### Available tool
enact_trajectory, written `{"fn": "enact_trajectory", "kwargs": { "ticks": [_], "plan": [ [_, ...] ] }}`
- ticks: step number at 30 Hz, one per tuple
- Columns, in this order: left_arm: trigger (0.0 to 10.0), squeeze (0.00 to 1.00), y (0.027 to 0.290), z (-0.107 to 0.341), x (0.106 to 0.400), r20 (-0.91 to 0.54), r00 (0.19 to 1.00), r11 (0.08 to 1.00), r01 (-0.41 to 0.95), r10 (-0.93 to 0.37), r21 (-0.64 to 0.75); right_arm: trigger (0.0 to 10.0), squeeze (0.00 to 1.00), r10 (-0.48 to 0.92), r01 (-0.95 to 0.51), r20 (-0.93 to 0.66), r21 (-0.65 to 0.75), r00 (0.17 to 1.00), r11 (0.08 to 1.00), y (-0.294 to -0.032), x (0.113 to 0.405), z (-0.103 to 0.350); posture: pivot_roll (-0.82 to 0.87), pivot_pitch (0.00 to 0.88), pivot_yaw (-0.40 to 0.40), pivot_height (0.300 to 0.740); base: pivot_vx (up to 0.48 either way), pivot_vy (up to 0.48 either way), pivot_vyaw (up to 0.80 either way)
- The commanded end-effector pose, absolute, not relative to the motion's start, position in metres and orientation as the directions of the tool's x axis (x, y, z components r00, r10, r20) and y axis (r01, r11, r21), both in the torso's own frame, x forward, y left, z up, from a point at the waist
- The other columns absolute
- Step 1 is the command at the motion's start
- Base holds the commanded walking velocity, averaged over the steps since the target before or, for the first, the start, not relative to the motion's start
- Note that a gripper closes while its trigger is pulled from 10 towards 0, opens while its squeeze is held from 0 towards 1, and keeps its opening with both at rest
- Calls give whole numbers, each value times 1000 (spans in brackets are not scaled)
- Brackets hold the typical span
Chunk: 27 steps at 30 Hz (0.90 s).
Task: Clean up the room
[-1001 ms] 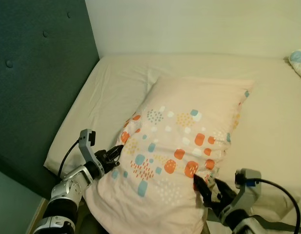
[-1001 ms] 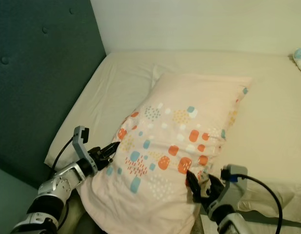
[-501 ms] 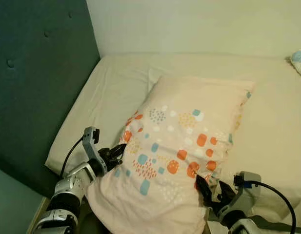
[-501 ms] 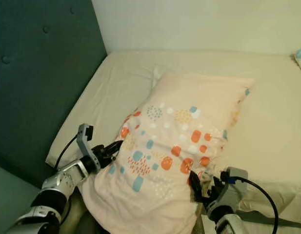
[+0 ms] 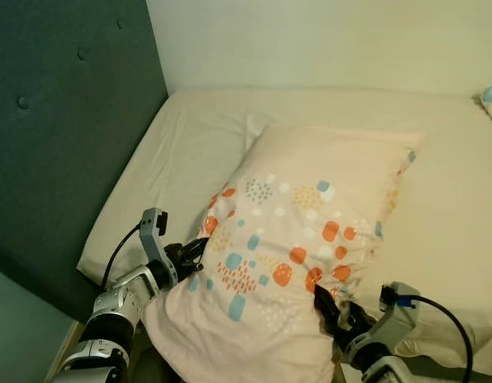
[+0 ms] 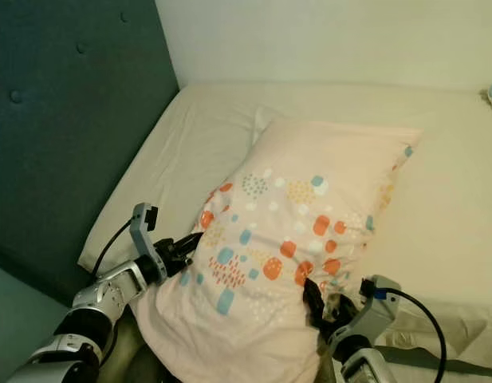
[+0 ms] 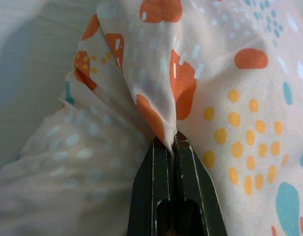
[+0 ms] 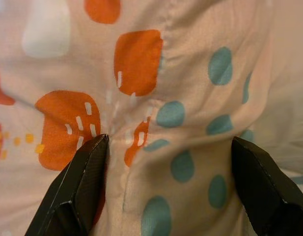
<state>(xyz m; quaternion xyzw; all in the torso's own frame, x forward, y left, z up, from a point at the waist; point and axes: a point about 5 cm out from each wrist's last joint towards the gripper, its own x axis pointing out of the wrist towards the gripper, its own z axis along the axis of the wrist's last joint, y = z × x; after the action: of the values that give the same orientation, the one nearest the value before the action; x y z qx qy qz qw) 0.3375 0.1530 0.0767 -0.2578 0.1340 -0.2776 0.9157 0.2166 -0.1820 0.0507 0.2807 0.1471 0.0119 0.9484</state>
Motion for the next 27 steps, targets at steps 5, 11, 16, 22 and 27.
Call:
{"fn": "enact_trajectory", "kwargs": {
  "ticks": [5,11,16,22,27],
  "plan": [
    [10000,0,149,73,337,-129,800,711,432,-586,-554,10000,0,166,46,-333,545,928,837,-168,223,34,-137,197,43,574,0,0,0],
    [10000,0,148,73,338,-133,795,703,428,-592,-568,10000,0,241,-16,-315,578,918,816,-159,231,37,-136,197,45,574,0,0,0],
    [10000,0,146,72,337,-139,788,696,428,-600,-576,0,0,314,-91,-277,601,908,794,-150,237,44,-140,195,46,574,0,0,0],
    [10000,0,143,70,336,-145,774,693,445,-616,-567,0,0,313,-105,-247,607,917,788,-150,241,51,-142,194,45,574,0,0,0],
    [10000,761,141,69,335,-147,766,690,454,-625,-564,0,0,297,-95,-241,609,924,788,-154,240,53,-147,195,46,574,0,0,0]
  ]
}}
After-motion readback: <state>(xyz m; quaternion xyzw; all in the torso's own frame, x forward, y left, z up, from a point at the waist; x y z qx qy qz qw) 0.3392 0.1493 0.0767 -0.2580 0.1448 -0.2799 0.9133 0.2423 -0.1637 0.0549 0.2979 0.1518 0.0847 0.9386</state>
